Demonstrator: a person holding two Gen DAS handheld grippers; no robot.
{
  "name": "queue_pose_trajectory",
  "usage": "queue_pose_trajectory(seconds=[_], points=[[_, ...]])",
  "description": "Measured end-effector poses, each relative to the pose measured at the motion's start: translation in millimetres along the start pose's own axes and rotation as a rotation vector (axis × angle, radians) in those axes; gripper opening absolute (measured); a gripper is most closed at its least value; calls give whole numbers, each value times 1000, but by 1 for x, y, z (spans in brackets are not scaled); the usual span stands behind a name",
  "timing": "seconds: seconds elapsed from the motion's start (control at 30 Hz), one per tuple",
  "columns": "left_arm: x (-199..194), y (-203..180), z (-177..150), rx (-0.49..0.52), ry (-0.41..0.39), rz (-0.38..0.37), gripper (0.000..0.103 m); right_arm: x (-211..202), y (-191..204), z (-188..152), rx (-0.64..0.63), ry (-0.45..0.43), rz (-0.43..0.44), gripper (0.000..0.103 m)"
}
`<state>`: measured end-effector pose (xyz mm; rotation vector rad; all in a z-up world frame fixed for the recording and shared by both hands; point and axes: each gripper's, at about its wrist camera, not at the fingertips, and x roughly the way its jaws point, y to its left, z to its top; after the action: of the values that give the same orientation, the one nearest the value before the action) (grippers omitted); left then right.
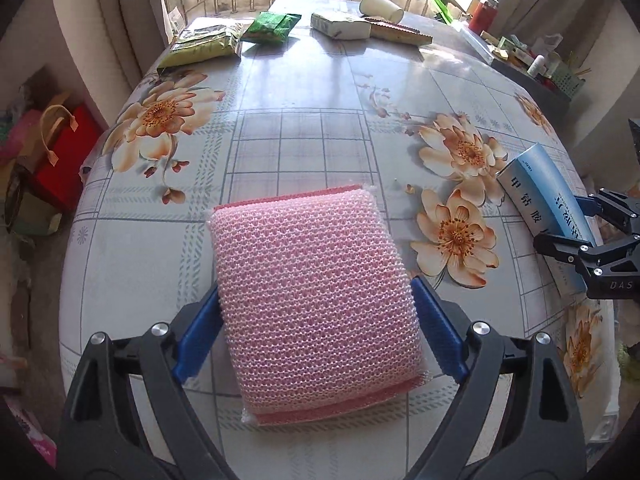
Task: Collect trash
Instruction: 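Grasp the pink sponge with left tool while right tool grasps blue medicine box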
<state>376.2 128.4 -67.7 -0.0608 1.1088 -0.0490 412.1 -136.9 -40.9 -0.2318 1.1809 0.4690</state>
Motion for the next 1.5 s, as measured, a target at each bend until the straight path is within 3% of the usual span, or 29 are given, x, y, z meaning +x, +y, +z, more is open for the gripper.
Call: queue_pose_trajectory(seconds=[0.1,0.2,0.37,0.47,0.57,0.87,1.07,1.13,1.5], points=[[-6,-8,-10,40,-35,5,79,-14,9,-32,46,-15,32,74],[-18,-17,-27,59,-8,-40,78,-29,20,-70,95,-28,9,74],[-53,-46,-95,115,39,-149,79,-62,37,-148,207,-78,40,74],[-72,-50,-133,81,50,-198,80,-78,48,-188,243,-110,39,74],[-84,-53,-157,52,44,-191,83,-85,52,-211,274,-129,48,80],[-78,-70,-165,81,-19,-2,84,-84,55,-216,280,-155,-24,82],[-78,-74,-167,92,-39,29,84,-83,60,-218,278,-182,-65,80],[-80,-75,-168,95,-46,29,82,-84,59,-218,284,-187,-71,72],[-82,-80,-169,100,-56,37,79,-84,55,-216,311,-197,-57,72]])
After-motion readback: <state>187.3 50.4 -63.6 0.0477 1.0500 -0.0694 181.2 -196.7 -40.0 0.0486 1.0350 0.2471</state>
